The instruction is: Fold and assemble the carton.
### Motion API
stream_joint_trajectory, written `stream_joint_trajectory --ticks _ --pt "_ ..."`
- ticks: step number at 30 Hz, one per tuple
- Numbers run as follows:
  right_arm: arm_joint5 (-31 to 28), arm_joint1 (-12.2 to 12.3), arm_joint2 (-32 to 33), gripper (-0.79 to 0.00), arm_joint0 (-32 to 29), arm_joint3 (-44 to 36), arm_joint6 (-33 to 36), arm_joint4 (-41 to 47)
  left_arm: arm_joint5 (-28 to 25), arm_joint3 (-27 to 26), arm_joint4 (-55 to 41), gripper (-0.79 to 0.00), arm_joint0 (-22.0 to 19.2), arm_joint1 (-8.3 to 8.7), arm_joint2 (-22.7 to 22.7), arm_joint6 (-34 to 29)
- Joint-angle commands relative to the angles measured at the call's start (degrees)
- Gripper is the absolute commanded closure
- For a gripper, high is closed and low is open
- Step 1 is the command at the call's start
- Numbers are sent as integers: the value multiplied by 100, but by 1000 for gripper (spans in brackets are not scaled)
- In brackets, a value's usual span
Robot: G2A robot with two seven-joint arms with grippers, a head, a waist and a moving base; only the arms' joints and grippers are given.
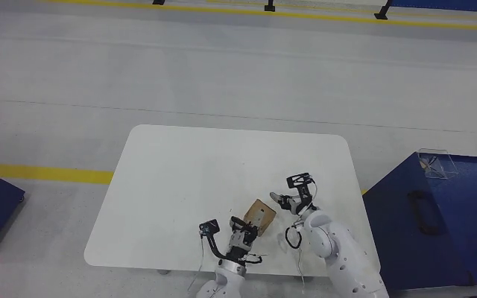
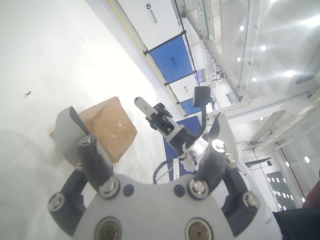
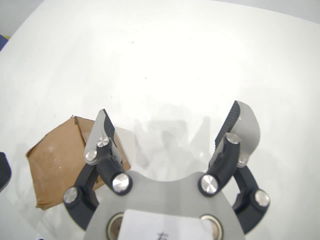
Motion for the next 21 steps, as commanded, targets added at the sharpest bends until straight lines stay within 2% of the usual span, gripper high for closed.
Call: stream_joint_trajectory --ticks 1,5,7,10,13,16,21 --pt "-40 -17 -89 -785 114 148 13 -36 118 75 1426 -785 -60 86 -39 142" --pt "-180 -46 -236 -785 280 353 32 -73 -276 -3 3841 -785 -102 389 -302 -614" --pt "-215 -59 -280 -785 336 417 27 -62 -577 -257 4740 -785 -10 532 -484 -555" --pt "-259 -80 -357 -785 427 500 86 -39 -866 -380 5338 -785 100 645 -612 -622" --pt "-305 -109 -494 -785 527 574 136 -90 -759 -298 5715 -785 99 686 -612 -852" --pt "-323 -150 -659 -785 623 651 186 -112 -547 -60 5846 -785 -46 677 -541 -950" --pt "-223 -208 -837 -785 708 760 124 -138 -80 626 5833 -785 -433 599 -324 -652"
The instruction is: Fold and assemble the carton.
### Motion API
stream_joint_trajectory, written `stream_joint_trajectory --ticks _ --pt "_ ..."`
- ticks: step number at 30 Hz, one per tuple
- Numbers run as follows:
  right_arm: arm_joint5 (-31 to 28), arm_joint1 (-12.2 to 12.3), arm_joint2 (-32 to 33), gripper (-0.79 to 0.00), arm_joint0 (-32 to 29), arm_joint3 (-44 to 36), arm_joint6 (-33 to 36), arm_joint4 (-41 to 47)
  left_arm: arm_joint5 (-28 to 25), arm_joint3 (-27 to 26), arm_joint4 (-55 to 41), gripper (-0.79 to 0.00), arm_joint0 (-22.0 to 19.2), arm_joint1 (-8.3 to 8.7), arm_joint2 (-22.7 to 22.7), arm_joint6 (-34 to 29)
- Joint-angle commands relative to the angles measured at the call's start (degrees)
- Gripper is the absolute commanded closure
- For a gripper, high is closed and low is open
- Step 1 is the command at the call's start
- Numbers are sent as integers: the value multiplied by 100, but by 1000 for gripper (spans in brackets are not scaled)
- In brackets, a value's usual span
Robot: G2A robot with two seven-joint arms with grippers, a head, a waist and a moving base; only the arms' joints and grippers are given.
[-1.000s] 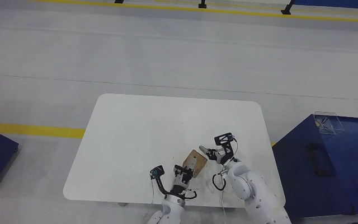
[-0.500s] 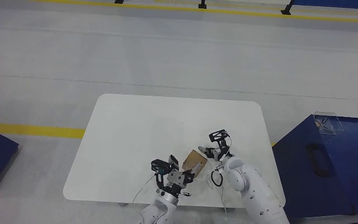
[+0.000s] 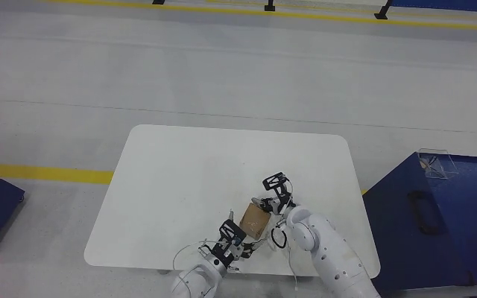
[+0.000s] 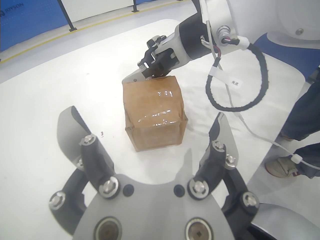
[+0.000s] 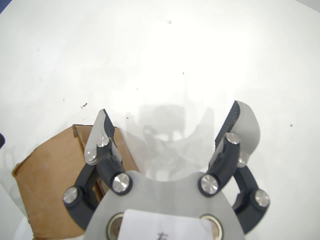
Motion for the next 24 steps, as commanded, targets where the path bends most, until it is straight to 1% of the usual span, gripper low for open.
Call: stream_joint_trajectory --ticks 1,4,8,9,11,12,13,14,17,19,20,21,22,23,24 --pt "52 -13 -9 -785 20 27 -49 27 31 295 -136 -785 -147 -38 102 121" --pt "181 -15 135 -785 29 38 -180 215 154 633 -269 -785 -322 -94 243 324" --pt "309 23 459 -785 -62 -95 -454 399 387 953 -533 -785 -442 -174 395 504" --pt "357 38 552 -785 -109 -147 -546 405 481 1036 -455 -745 -491 -186 441 546" --pt "398 68 732 -785 -208 -264 -637 464 616 1183 -478 -594 -552 -214 498 626" --pt "395 84 830 -785 -255 -334 -657 505 652 1250 -499 -551 -587 -228 525 652" --pt "391 102 933 -785 -306 -403 -672 548 669 1320 -508 -449 -627 -239 551 667" --pt "392 120 1037 -785 -356 -471 -674 580 679 1383 -531 -385 -660 -251 572 685" --pt "407 170 1345 -785 -491 -658 -663 699 723 1522 -595 -354 -746 -284 633 695" --pt "409 198 1536 -785 -561 -748 -644 791 679 1583 -684 -320 -781 -305 672 709" --pt "411 211 1624 -785 -591 -787 -635 833 683 1607 -686 -289 -803 -311 689 718" --pt "415 224 1711 -785 -619 -820 -627 872 710 1625 -674 -212 -817 -317 706 724" --pt "423 235 1795 -785 -645 -851 -621 911 720 1627 -682 -83 -820 -324 724 734" --pt "425 247 1881 -785 -670 -880 -617 953 680 1615 -708 0 -821 -329 744 754" --pt "422 259 1966 -785 -697 -906 -611 998 681 1598 -738 0 -817 -332 746 768"
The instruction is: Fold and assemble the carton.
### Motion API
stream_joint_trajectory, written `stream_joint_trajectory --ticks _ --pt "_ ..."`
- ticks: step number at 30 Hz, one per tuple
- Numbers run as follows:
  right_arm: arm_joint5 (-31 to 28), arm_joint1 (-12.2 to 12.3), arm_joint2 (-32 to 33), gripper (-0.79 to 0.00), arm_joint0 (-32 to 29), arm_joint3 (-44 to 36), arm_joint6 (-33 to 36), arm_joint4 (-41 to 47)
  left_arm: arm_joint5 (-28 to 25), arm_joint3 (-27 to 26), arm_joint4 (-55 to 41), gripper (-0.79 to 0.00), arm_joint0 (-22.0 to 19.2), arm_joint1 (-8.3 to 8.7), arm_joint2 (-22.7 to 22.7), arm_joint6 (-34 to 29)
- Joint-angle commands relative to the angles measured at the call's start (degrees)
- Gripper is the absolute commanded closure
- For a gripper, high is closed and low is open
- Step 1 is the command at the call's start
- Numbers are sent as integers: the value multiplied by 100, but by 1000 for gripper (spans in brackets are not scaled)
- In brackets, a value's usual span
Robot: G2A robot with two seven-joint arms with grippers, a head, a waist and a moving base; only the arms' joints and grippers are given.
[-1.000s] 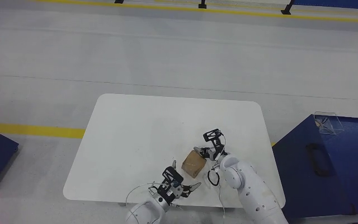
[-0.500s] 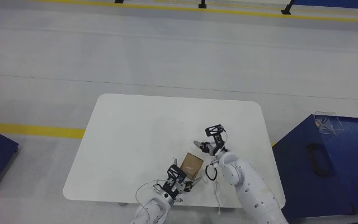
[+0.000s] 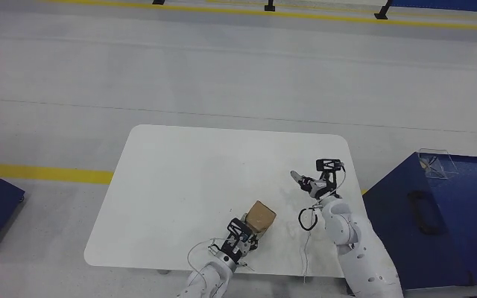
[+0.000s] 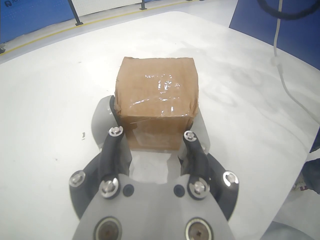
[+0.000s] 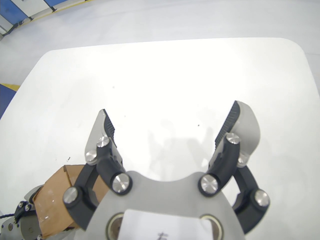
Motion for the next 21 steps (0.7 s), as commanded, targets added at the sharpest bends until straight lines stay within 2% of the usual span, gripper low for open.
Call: stream_joint_trajectory --ticks 1,5,10,12,14,17,21 --pt "-2 21 160 -785 -48 -45 8 84 36 -56 -74 0 21 -7 -4 34" --pt "10 55 503 -785 -194 -176 -34 389 -150 -411 -697 0 173 -34 -76 216" --pt "-107 94 871 -785 -351 -305 -25 792 -1008 -1058 -2684 0 531 -102 -287 328" --pt "-153 106 928 -785 -399 -342 -2 824 -1320 -1273 -3699 0 659 -132 -392 79" --pt "-191 112 943 -785 -439 -354 10 853 -1516 -1401 -4822 0 745 -161 -482 -495" --pt "-245 108 896 -785 -477 -343 30 919 -1504 -1517 -5930 0 776 -179 -572 -1267" --pt "-285 104 809 -785 -452 -247 15 914 -1208 -1452 -6670 0 723 -187 -653 -1904"
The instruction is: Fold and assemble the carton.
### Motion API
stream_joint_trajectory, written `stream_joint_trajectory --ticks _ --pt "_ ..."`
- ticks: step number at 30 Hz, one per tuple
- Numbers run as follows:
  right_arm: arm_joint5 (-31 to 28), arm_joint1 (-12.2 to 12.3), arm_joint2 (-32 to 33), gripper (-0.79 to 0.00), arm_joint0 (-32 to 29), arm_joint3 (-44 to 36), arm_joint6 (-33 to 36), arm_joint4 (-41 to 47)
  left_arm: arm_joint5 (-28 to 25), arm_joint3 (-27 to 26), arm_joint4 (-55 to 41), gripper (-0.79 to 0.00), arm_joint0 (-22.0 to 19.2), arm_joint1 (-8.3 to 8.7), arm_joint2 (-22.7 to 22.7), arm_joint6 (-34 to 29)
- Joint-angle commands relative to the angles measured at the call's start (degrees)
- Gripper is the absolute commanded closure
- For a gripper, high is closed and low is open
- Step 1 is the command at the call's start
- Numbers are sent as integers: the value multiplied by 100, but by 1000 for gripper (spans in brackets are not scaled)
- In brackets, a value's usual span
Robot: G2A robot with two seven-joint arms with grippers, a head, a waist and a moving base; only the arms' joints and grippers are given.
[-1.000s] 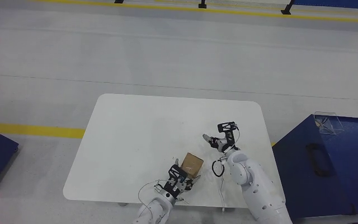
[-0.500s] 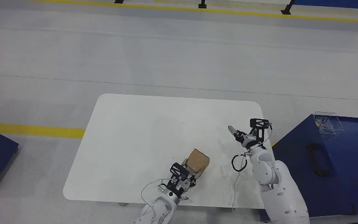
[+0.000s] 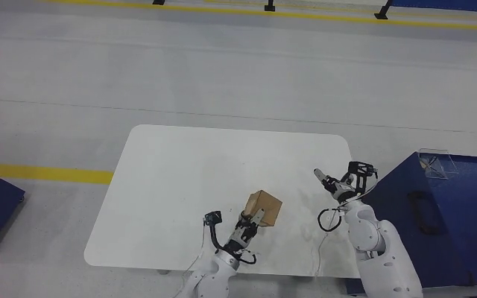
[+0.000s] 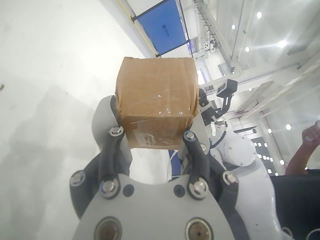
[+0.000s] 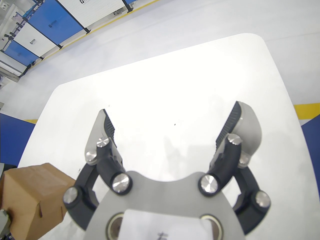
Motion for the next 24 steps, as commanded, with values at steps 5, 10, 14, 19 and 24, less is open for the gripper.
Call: stream_joint_trajectory --ticks 5,10,14,19,24 --pt "-42 -5 -96 -785 32 102 -28 10 566 225 -407 0 -130 2 -41 -558" --pt "-72 -8 -169 -785 62 175 -28 11 976 223 -117 -785 -132 13 21 -545" --pt "-134 -13 -241 -785 96 237 10 77 1324 -105 177 -785 74 49 -4 -358" --pt "-168 -16 -316 -785 137 295 10 79 1627 -1007 938 -785 631 149 -123 213" --pt "-224 -15 -350 -785 147 316 -5 119 1381 -1499 3075 -222 848 250 107 1467"
